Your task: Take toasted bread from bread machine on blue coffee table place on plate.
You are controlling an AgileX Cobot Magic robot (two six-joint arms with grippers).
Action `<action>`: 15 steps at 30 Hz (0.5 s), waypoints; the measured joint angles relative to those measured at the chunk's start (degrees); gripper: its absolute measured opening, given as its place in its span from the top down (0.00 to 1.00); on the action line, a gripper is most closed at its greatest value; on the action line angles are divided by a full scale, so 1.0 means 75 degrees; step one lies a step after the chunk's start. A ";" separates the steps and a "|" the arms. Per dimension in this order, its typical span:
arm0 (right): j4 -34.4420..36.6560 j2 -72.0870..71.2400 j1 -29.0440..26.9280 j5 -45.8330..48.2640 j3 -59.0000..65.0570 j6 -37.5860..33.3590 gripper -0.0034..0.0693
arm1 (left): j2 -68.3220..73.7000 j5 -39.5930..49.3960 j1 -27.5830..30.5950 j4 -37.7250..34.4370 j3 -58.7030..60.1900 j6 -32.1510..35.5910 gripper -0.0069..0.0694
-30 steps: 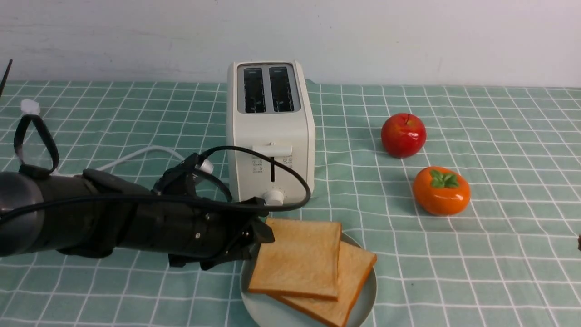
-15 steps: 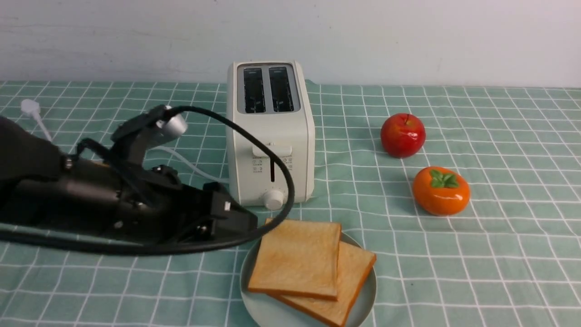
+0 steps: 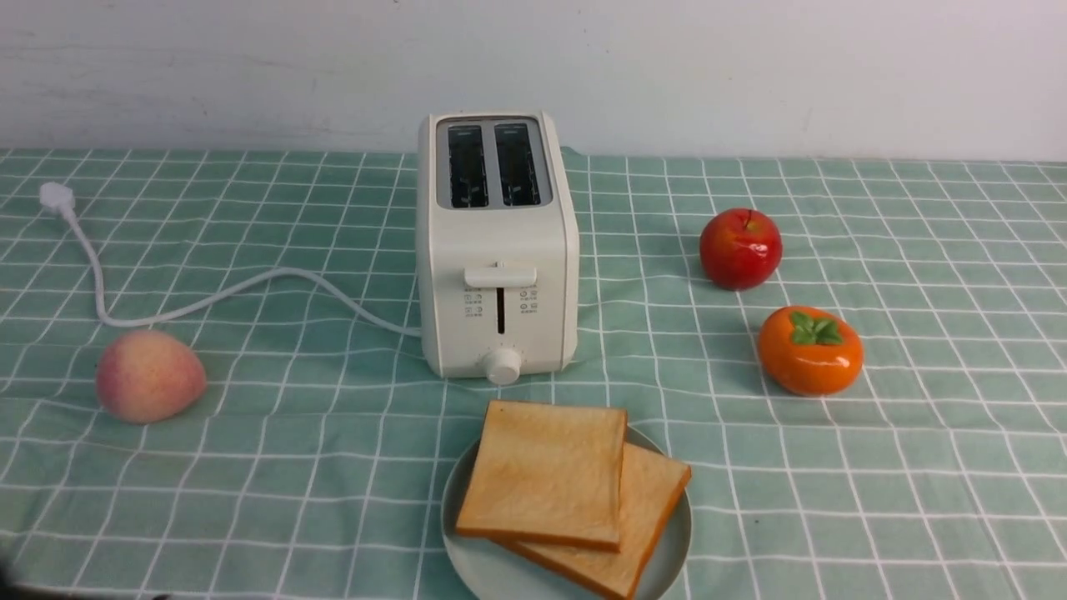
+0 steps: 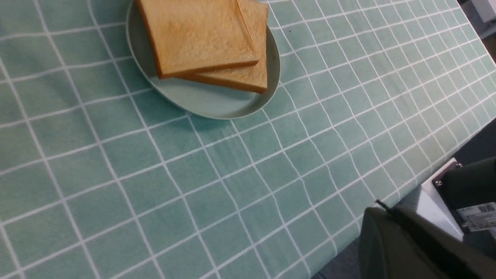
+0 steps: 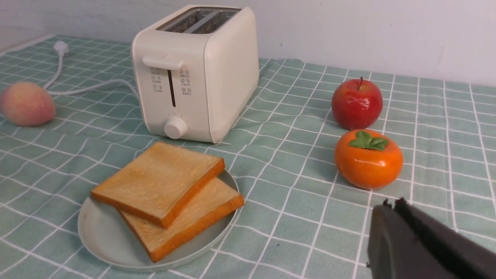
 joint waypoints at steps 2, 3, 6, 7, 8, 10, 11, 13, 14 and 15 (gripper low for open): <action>0.0000 0.0000 0.0000 -0.0003 0.0000 0.0000 0.97 | -0.0766 0.0164 0.0000 0.0195 0.0072 -0.0020 0.93; 0.0000 0.0000 0.0000 -0.0003 0.0000 0.0000 0.97 | -0.0947 0.0228 0.0000 0.0207 0.0081 -0.0020 0.93; -0.0013 0.0000 0.0000 -0.0003 0.0000 0.0000 0.96 | -0.1725 0.0488 0.0000 0.0238 0.0096 -0.0020 0.93; -0.0013 0.0000 0.0000 -0.0003 0.0000 0.0000 0.96 | -0.1769 0.0515 0.0000 0.0238 0.0096 -0.0020 0.93; -0.0013 0.0000 0.0000 -0.0003 0.0000 0.0000 0.96 | -0.2115 0.0626 0.0000 0.0238 0.0096 -0.0020 0.93; -0.0013 0.0000 0.0000 0.0005 0.0000 0.0000 0.96 | -0.2375 0.0748 0.0000 0.0238 0.0096 -0.0022 0.93; -0.0013 0.0000 0.0000 0.0005 0.0000 0.0000 0.96 | -0.2465 0.0798 0.0000 0.0246 0.0096 -0.0022 0.93; -0.0015 0.0000 0.0000 0.0005 0.0000 0.0000 0.96 | -0.2610 0.0896 0.0000 0.0246 0.0096 -0.0022 0.93; -0.0015 0.0000 0.0000 0.0005 0.0000 0.0000 0.96 | -0.2628 0.0897 0.0000 0.0246 0.0096 -0.0022 0.93; -0.0015 0.0000 0.0000 0.0005 0.0000 0.0000 0.95 | -0.2658 0.0966 0.0000 0.0246 0.0096 -0.0022 0.93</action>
